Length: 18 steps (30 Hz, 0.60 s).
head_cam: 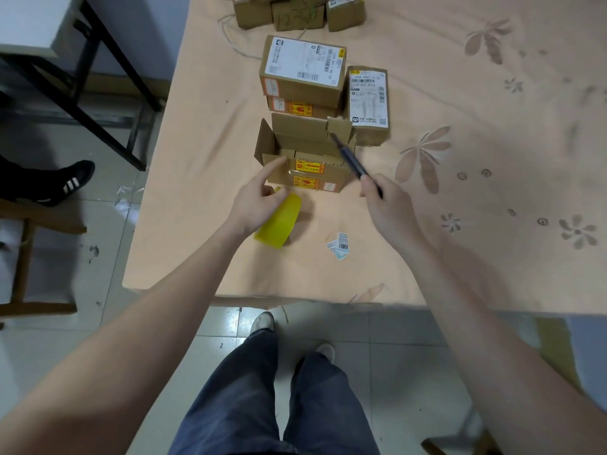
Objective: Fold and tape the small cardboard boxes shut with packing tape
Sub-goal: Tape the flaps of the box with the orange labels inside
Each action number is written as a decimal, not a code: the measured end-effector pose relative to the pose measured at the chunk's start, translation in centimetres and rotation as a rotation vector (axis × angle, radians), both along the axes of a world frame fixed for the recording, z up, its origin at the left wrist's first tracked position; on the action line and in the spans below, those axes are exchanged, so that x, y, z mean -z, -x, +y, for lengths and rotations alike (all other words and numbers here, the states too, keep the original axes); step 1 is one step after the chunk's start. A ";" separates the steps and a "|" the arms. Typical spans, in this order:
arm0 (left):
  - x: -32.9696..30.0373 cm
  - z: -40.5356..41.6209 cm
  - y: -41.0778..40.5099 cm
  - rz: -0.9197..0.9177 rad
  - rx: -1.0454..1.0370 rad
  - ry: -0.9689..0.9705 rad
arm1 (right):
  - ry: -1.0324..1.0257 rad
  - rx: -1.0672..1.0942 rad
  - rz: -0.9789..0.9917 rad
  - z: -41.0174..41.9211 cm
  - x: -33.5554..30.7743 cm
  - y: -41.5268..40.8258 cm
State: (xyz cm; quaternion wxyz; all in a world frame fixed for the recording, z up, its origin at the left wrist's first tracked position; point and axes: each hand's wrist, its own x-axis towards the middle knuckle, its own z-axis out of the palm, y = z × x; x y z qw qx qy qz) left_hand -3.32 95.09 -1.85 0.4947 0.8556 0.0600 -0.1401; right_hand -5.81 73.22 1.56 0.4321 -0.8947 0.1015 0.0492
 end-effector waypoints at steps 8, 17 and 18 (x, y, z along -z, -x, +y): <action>0.1 0.0 -0.7 0.009 0.009 -0.134 | 0.198 -0.266 0.073 1.3 0.0 0.2; 0.1 0.2 -1.1 -0.008 0.041 -0.172 | 0.268 -0.303 -0.004 3.9 -0.4 -2.0; 0.0 0.2 -1.2 0.002 0.047 -0.170 | 0.286 -0.312 -0.006 4.2 -0.4 -2.1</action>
